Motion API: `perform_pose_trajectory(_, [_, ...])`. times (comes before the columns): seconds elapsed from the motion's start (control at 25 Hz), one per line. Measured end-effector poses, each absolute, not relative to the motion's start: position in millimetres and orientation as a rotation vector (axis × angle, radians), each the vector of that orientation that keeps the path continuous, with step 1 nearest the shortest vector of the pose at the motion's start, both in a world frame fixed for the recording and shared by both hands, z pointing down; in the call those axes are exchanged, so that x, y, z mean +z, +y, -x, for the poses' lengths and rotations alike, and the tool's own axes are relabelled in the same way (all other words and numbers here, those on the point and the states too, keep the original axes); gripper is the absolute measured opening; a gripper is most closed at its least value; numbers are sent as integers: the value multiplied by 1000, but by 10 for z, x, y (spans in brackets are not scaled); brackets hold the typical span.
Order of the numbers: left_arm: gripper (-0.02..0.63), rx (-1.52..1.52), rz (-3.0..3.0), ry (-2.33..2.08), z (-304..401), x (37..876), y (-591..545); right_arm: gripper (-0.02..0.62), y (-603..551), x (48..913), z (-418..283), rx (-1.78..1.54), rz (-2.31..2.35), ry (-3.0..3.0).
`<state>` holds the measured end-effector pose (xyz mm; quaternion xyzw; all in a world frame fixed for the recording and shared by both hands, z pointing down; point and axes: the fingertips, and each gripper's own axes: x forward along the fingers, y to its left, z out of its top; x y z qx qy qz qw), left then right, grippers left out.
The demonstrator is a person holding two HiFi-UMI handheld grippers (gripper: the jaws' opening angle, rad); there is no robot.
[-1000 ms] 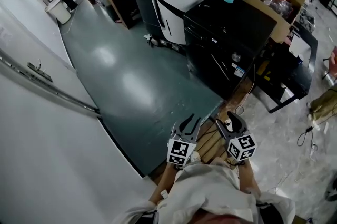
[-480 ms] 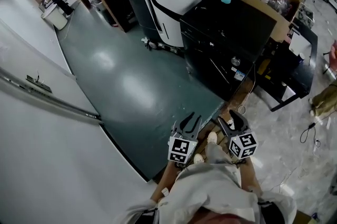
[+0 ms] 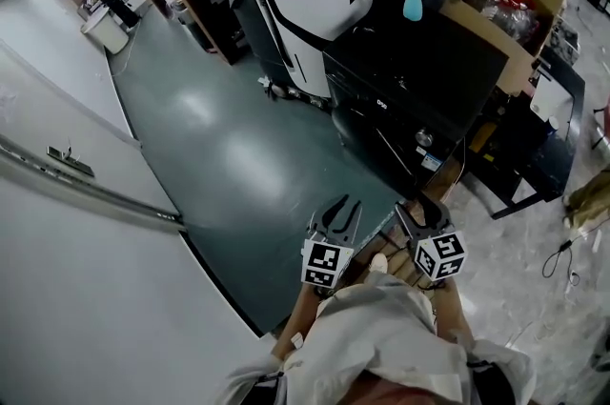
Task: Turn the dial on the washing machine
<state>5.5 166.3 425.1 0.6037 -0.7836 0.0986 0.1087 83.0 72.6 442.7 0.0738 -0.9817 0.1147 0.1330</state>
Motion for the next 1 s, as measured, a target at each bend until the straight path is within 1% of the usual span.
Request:
perform_pose_trajectory(0.4, [107,334,-1740,-2327,165,4229,922,238,-64,4460,-684,353,-230,-2845])
perform_pose_trajectory(0.72, [107,365,-1790,-2296,371,4242,473,238,-438,4617,-643,394,-355,-2804])
perform_pose_trajectory(1.0, [107,369,-1885,-2212,670,4390,104,245,-708,4797,-458,403,-501,-2743])
